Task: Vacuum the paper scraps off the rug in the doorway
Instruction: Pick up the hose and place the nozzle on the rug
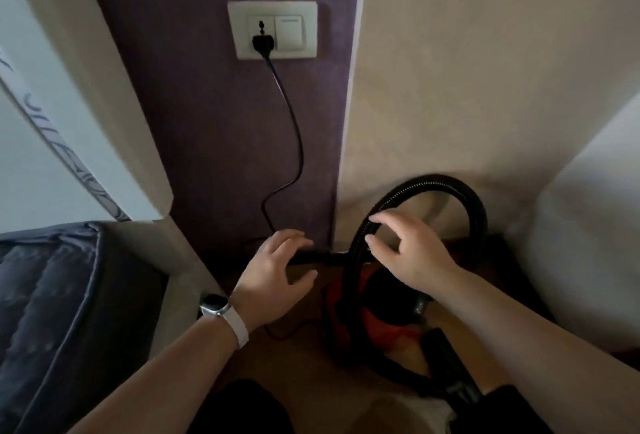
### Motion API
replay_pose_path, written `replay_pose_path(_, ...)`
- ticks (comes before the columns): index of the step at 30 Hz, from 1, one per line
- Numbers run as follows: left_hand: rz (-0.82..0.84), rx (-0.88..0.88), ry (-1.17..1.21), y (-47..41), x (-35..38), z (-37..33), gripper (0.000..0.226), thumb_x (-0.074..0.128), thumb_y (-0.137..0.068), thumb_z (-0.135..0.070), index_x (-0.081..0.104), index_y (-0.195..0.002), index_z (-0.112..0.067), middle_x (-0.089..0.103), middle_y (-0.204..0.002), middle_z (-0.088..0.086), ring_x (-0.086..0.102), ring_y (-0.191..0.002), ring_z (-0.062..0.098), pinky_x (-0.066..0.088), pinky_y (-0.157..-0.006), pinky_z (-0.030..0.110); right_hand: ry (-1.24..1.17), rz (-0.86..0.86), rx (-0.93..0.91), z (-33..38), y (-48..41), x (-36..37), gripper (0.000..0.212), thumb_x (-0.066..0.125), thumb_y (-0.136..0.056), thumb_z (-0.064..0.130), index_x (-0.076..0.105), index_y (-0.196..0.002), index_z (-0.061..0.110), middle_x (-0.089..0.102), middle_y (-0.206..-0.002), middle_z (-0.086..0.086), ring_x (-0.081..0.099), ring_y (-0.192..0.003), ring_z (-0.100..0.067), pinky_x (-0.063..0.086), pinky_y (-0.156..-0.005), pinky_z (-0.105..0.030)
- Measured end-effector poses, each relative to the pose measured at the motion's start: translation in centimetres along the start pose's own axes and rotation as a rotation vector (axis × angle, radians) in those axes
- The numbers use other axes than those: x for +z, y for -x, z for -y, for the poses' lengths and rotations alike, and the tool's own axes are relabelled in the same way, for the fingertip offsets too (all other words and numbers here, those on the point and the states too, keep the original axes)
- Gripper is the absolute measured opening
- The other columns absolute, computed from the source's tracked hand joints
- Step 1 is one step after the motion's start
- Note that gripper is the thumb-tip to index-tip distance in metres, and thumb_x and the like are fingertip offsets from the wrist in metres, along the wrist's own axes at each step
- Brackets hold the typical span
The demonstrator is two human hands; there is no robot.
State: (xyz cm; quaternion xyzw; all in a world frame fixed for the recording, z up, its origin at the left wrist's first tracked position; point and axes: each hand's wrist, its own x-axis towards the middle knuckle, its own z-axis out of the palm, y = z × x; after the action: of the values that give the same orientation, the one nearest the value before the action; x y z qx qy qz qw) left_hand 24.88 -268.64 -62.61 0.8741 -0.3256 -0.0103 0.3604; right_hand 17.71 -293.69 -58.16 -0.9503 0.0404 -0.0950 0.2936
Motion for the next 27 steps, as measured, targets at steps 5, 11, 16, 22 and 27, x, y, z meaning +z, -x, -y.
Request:
replay_pose_path(5, 0.274, -0.041, 0.045, -0.4, 9.1, -2.4, 0.041, 0.070, -0.086, -0.038, 0.060, -0.124, -0.026, 0.046, -0.129, -0.018, 0.045, -0.121, 0.002, 0.039, -0.106, 0.024, 0.035, 0.145, 0.133, -7.8, 5.0, -0.9, 0.040, 0.056, -0.096, 0.041, 0.056, -0.133, 0.024, 0.052, -0.126, 0.014, 0.049, -0.117, -0.004, 0.039, -0.089, -0.018)
replay_pose_path(11, 0.480, -0.131, 0.029, -2.1, 17.2, -5.2, 0.035, 0.070, -0.087, -0.036, 0.059, -0.120, -0.031, 0.052, -0.118, -0.018, 0.049, -0.111, 0.001, 0.042, -0.098, 0.020, 0.070, 0.208, 0.149, -16.1, 8.5, -1.3, 0.040, 0.059, -0.094, 0.043, 0.058, -0.130, 0.025, 0.055, -0.123, 0.012, 0.052, -0.117, -0.009, 0.045, -0.094, -0.023)
replay_pose_path(16, 0.609, -0.181, -0.078, -4.4, 20.6, -9.4, 0.031, 0.067, -0.089, -0.036, 0.061, -0.119, -0.029, 0.053, -0.110, -0.017, 0.054, -0.110, 0.005, 0.043, -0.091, 0.022, 0.028, 0.223, 0.179, -20.1, 11.4, -3.8, 0.047, 0.053, -0.096, 0.046, 0.053, -0.138, 0.024, 0.053, -0.134, 0.007, 0.047, -0.126, -0.013, 0.043, -0.099, -0.028)
replay_pose_path(22, 0.763, 0.056, -0.106, -11.5, 26.3, -15.4, 0.028, 0.066, -0.089, -0.036, 0.063, -0.114, -0.025, 0.061, -0.105, -0.009, 0.058, -0.097, 0.008, 0.049, -0.084, 0.027, 0.076, 0.204, 0.237, -25.9, 13.7, -3.6, 0.046, 0.062, -0.088, 0.045, 0.062, -0.125, 0.017, 0.063, -0.115, -0.004, 0.059, -0.111, -0.026, 0.051, -0.092, -0.038)
replay_pose_path(27, 1.047, 0.201, -0.264, -9.1, 34.1, -12.4, 0.016, 0.061, -0.091, -0.035, 0.063, -0.101, -0.023, 0.061, -0.094, -0.005, 0.061, -0.089, 0.018, 0.051, -0.076, 0.033, 0.074, 0.196, 0.311, -29.7, 16.3, -0.3, 0.050, 0.057, -0.083, 0.050, 0.066, -0.116, 0.013, 0.064, -0.107, -0.007, 0.063, -0.101, -0.030, 0.054, -0.083, -0.039)
